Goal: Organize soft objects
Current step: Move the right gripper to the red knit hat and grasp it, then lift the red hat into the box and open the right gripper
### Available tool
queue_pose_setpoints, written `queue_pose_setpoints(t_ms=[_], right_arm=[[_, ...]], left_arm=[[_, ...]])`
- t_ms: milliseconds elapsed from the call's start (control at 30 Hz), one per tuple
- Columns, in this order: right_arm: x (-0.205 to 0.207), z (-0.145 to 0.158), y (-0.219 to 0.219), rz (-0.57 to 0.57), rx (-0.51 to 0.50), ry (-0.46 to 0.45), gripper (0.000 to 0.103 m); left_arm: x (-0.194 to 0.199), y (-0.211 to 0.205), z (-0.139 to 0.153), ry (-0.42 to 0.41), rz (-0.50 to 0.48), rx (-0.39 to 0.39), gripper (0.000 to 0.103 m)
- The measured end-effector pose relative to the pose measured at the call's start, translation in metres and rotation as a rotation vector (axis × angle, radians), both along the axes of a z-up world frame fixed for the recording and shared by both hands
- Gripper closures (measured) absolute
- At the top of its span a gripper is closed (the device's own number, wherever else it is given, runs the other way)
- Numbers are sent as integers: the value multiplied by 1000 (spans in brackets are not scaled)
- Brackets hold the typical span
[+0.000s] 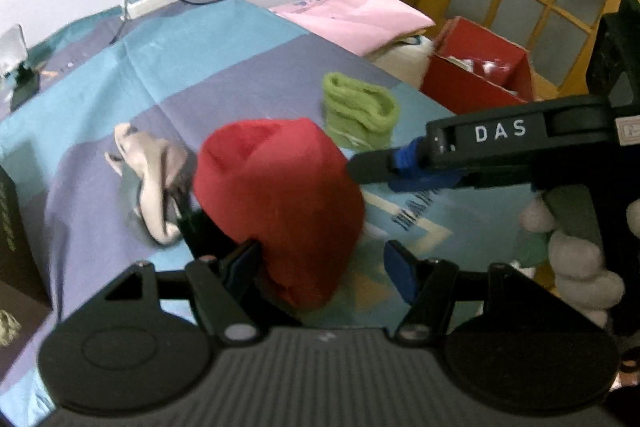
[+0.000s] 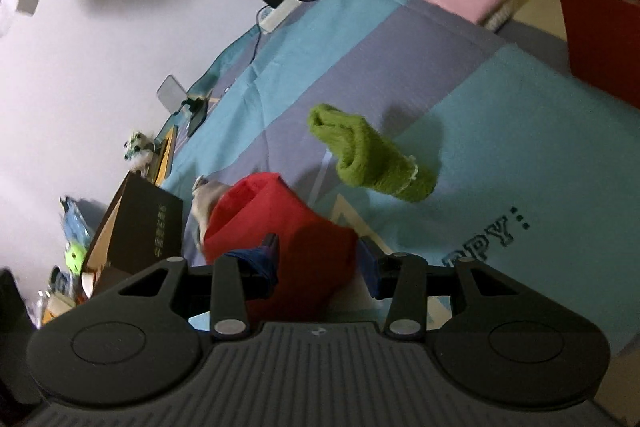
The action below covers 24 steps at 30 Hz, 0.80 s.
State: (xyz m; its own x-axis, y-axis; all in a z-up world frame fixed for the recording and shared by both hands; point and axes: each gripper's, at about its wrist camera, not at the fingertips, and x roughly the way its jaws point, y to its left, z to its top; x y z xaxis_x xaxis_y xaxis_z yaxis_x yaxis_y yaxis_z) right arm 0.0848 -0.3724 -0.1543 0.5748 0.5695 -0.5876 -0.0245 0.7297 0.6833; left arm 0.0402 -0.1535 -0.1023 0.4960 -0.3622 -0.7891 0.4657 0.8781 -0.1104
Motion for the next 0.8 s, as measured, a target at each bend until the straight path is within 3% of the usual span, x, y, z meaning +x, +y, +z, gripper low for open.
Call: queue_pose_setpoints(t_ms=[133, 200, 267, 433, 600, 800], right_arm=[[18, -17, 2, 0, 85, 78, 75], [22, -22, 4, 15, 124, 109, 76], [21, -23, 9, 45, 138, 111, 76], [14, -12, 10, 89, 131, 91, 76], [2, 11, 2, 77, 167, 69, 76], [-10, 61, 14, 92, 168, -59, 76]], left_arm=[[13, -5, -4, -32, 26, 26, 36], [18, -7, -9, -25, 31, 24, 41], [20, -10, -14, -29, 19, 19, 48], [21, -15, -15, -39, -20, -4, 48], [17, -18, -2, -75, -46, -33, 48], [7, -9, 37, -172, -68, -106, 48]])
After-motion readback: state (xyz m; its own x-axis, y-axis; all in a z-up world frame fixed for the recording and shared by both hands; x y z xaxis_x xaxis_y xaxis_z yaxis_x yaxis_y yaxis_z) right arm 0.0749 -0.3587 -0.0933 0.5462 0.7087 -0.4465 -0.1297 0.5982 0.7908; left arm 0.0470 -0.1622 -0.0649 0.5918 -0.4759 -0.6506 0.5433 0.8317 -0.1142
